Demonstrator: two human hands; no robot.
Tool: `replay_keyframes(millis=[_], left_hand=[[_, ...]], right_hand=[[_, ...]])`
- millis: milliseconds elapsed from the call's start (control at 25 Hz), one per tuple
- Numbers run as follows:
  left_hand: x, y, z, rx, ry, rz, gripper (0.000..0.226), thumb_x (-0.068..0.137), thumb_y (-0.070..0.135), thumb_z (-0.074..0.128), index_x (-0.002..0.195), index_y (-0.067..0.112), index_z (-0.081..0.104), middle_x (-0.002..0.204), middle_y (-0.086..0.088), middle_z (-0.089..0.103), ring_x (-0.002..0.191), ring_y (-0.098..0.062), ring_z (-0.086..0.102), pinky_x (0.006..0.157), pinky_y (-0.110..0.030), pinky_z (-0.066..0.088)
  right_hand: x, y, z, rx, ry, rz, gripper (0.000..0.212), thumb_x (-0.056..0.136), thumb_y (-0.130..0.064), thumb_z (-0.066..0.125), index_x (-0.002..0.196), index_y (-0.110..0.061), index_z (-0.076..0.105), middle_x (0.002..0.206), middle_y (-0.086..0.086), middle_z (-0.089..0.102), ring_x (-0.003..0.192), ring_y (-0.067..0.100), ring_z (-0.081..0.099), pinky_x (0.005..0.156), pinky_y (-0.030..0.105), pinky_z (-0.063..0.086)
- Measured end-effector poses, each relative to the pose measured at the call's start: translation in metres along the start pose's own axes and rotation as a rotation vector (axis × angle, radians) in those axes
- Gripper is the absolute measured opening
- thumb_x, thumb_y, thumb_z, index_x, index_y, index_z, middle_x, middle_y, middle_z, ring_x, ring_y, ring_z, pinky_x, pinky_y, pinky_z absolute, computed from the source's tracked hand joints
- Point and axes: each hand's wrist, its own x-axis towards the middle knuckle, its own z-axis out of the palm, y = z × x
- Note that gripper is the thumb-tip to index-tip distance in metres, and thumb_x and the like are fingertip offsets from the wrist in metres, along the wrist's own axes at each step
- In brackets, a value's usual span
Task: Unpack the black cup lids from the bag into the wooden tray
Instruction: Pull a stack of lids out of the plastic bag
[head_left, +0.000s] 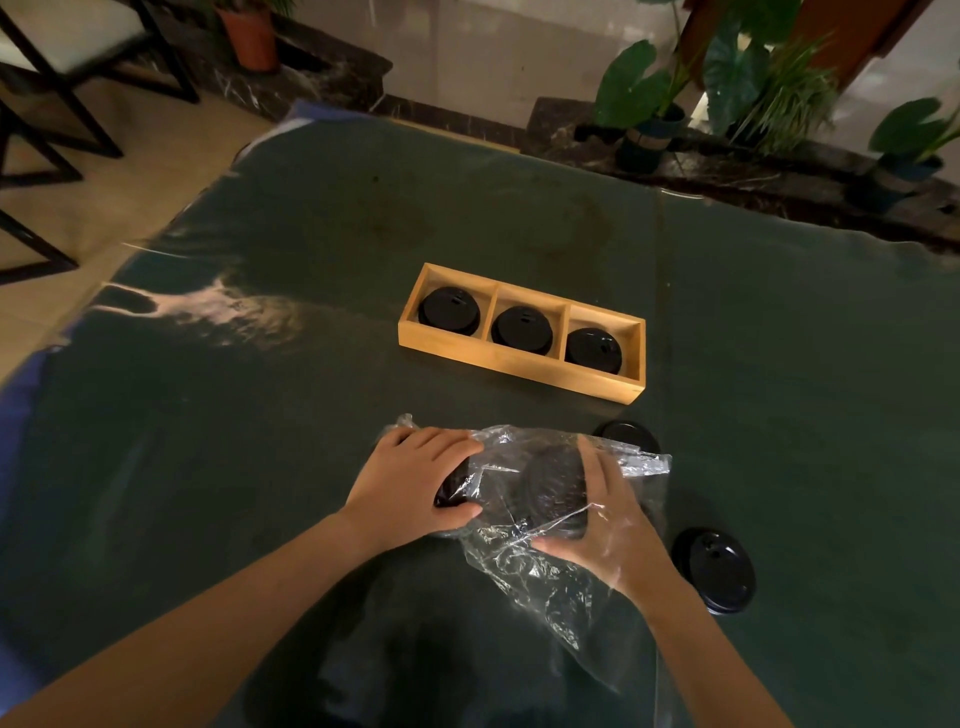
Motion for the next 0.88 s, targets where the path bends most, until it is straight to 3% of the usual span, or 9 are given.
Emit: replay_keyframes(millis=[160,360,600,880], left_hand=[[0.001,0.001,0.0,0.01,-0.002,0.0,0.061,0.076,0.065,0.047,0.125,0.028,0.048,0.13,0.008,0.055,0.115,-0.012,0.052,0.097,-0.038,0.038],[0.002,0.001,0.0,0.018,-0.026,-0.008,0.062,0.076,0.064,0.048,0.126,0.028,0.047,0.131,0.007,0.054,0.116,-0.013,0.051,0.097,-0.039,0.038],[0.003,0.002,0.0,0.033,-0.025,-0.007,0.063,0.076,0.065,0.047,0.126,0.027,0.048,0.131,0.007,0.055,0.115,-0.014,0.052,0.096,-0.039,0.039],[0.002,0.002,0.002,0.045,-0.017,-0.01,0.062,0.075,0.065,0.046,0.125,0.028,0.048,0.129,0.008,0.056,0.113,-0.013,0.053,0.095,-0.038,0.039]], right_hand=[[0.012,0.008,0.003,-0.086,0.039,-0.11,0.117,0.057,-0.04,0.085,0.147,-0.019,0.014,0.145,0.004,0.032,0.132,0.022,0.036,0.109,0.043,0.036],[0.017,0.012,0.008,-0.035,-0.01,-0.074,0.125,0.052,-0.043,0.087,0.146,-0.03,0.006,0.142,0.001,0.031,0.127,0.019,0.038,0.107,0.039,0.039],[0.021,0.014,0.011,0.064,0.007,-0.064,0.117,0.056,-0.043,0.085,0.145,-0.027,0.01,0.144,0.004,0.03,0.131,0.02,0.035,0.11,0.034,0.033],[0.018,0.007,0.013,0.078,0.069,-0.063,0.114,0.058,-0.036,0.085,0.146,-0.025,0.012,0.138,0.004,0.036,0.124,0.018,0.04,0.107,0.034,0.039]])
